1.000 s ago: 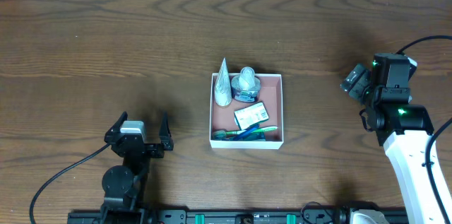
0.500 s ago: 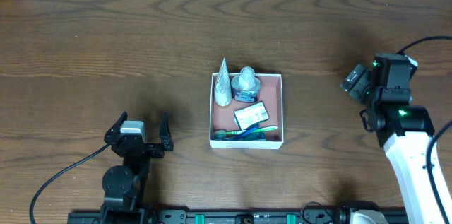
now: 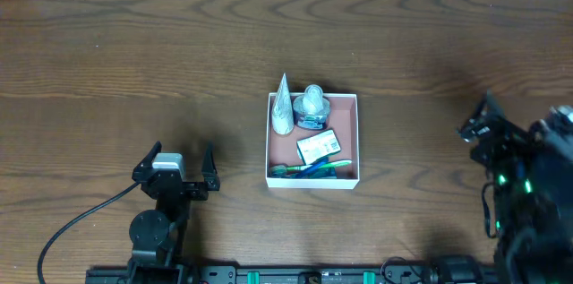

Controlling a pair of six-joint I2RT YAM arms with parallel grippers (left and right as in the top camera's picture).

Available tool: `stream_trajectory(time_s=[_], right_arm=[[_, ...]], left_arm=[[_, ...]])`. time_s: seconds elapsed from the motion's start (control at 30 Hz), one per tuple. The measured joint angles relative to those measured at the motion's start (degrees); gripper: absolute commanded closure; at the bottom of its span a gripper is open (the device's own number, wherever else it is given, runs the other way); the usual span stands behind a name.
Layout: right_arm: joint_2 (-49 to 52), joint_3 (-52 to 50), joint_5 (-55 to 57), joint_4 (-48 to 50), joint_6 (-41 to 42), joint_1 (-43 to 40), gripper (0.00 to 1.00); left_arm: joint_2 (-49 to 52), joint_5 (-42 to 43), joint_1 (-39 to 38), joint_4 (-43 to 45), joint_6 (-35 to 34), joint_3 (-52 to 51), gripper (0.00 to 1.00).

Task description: Pack container

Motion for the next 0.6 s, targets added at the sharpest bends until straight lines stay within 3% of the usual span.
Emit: stream_trajectory(time_s=[0.2,0.3,0.6], right_arm=[[-11.17,-18.21,-4.96,24.2,-6.12,0.0,0.01],[-16.0,-27.43,-9.68,31.61,-10.75,0.0,0.01],[-28.46,-42.12,-20.0,39.91,-22.21,0.0,0.01]], left_arm=[[-0.02,0.0,0.0,0.11,0.0,-0.04,0.02],[-0.02,0.0,0.0,0.11,0.0,-0.04,0.02],[0.0,0.0,0.0,0.13,0.0,-0.04,0.02]])
